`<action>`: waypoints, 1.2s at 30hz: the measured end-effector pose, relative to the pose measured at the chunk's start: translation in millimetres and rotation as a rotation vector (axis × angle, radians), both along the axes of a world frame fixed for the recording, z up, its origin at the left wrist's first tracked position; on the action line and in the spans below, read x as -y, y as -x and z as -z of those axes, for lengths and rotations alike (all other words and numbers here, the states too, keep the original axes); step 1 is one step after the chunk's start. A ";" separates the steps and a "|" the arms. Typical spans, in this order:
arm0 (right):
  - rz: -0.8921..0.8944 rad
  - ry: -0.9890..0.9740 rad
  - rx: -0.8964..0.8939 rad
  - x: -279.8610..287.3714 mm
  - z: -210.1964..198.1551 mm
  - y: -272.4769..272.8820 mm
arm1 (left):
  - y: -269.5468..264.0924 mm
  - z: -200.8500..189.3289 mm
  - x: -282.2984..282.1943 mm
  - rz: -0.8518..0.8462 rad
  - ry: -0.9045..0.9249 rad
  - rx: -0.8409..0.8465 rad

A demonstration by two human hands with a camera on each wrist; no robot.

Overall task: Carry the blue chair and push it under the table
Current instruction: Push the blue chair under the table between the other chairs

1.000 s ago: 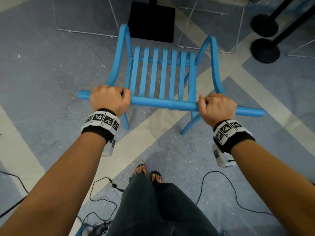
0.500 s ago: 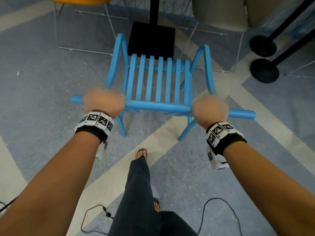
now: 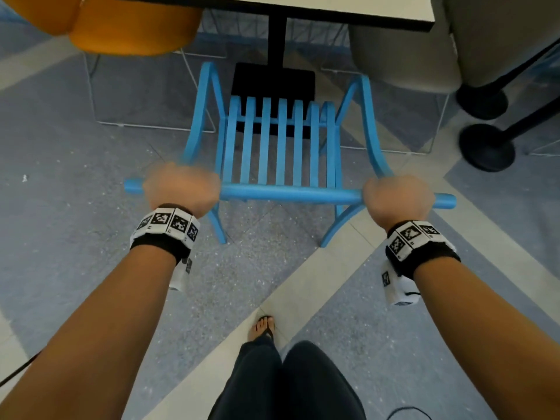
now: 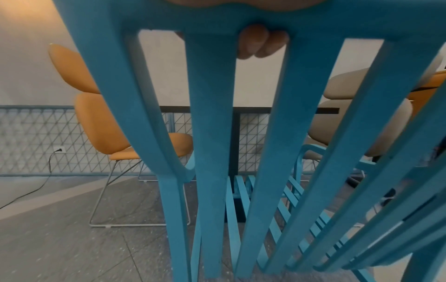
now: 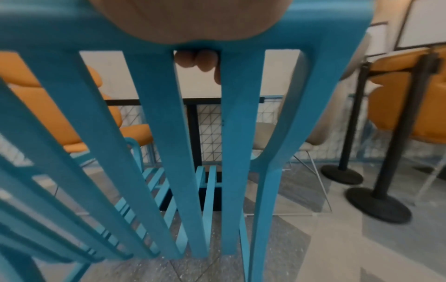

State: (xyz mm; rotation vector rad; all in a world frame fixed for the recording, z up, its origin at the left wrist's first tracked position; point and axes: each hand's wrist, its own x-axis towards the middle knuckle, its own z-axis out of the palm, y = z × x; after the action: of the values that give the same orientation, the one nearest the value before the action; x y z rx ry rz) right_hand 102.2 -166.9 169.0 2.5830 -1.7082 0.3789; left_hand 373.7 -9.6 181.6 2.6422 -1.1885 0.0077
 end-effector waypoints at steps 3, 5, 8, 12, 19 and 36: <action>-0.004 -0.010 -0.016 26.1 -1.2 -25.2 | -20.8 -1.3 23.5 -0.004 0.024 0.002; -0.015 -0.014 -0.026 40.1 -1.7 -39.4 | -34.4 -0.5 36.3 -0.007 0.033 0.003; -0.031 0.006 -0.033 57.1 -0.5 -55.5 | -52.1 1.0 52.7 -0.016 0.026 0.021; -0.030 0.015 -0.040 67.8 1.2 -67.2 | -65.4 -0.2 68.4 -0.011 0.014 0.024; -0.044 -0.018 -0.027 69.2 -0.6 -68.7 | -70.7 1.3 70.2 -0.012 0.026 0.031; 0.029 -0.157 -0.115 47.3 -11.5 -79.0 | -79.5 -6.7 50.0 0.097 -0.068 -0.003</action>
State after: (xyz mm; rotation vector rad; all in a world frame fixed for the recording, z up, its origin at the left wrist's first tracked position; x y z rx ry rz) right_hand 181.2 -214.1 180.5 2.6229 -1.8005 0.0965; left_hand 453.2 -59.6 188.3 2.6375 -1.3380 -0.0557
